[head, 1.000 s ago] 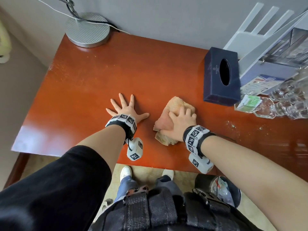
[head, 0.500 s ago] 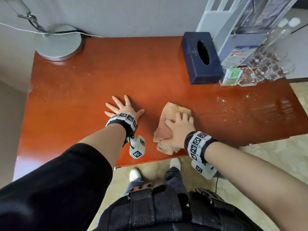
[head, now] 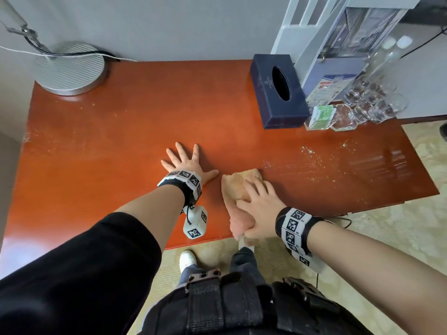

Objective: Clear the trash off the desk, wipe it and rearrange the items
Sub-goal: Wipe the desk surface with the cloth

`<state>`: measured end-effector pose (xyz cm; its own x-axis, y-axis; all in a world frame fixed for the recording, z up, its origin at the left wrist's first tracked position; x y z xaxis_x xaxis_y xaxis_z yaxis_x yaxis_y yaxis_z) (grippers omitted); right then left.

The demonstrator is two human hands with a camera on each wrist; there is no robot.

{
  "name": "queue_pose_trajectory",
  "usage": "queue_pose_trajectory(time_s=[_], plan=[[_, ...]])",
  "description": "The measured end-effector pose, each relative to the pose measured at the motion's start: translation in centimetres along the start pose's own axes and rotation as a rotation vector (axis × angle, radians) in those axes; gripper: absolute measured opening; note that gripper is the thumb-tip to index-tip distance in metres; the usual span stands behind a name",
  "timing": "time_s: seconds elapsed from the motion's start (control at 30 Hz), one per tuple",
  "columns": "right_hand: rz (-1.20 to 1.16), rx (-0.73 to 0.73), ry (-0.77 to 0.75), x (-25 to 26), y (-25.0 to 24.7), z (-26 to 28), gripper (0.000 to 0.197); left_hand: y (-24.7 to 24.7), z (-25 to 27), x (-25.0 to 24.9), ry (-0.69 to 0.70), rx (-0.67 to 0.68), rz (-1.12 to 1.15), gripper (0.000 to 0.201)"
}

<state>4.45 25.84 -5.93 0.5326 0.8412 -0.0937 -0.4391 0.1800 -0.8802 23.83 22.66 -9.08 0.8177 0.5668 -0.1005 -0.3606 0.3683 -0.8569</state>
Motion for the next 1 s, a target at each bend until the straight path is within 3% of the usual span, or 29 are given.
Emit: queue_pose_trajectory(time_s=[0.57,0.8,1.0], plan=[[0.181,0.03,-0.401,-4.7,0.5,-0.7,0.083,-0.3,-0.1,-0.6,-0.1,0.066,0.046,0.112],[0.167,0.002,-0.382,-5.9,0.2,-2.7,0.084,-0.6,0.0,-0.8,-0.126,0.077,0.038,0.113],[0.094,-0.014,-0.246,-8.5,-1.0,-5.5,0.08,-0.7,0.3,-1.0,-0.141,0.084,0.052,0.112]])
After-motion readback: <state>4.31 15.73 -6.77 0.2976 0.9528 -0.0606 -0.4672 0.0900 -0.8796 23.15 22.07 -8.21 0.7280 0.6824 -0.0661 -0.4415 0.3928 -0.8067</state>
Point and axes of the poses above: each hand's wrist, its own z-axis away from the middle knuckle, its own y-axis out of the palm, x = y × z, the point moved 8 cm from there along -z, towards the middle knuckle, and after that the axes turned 6 degrees about -x, right-handed, at the moved point
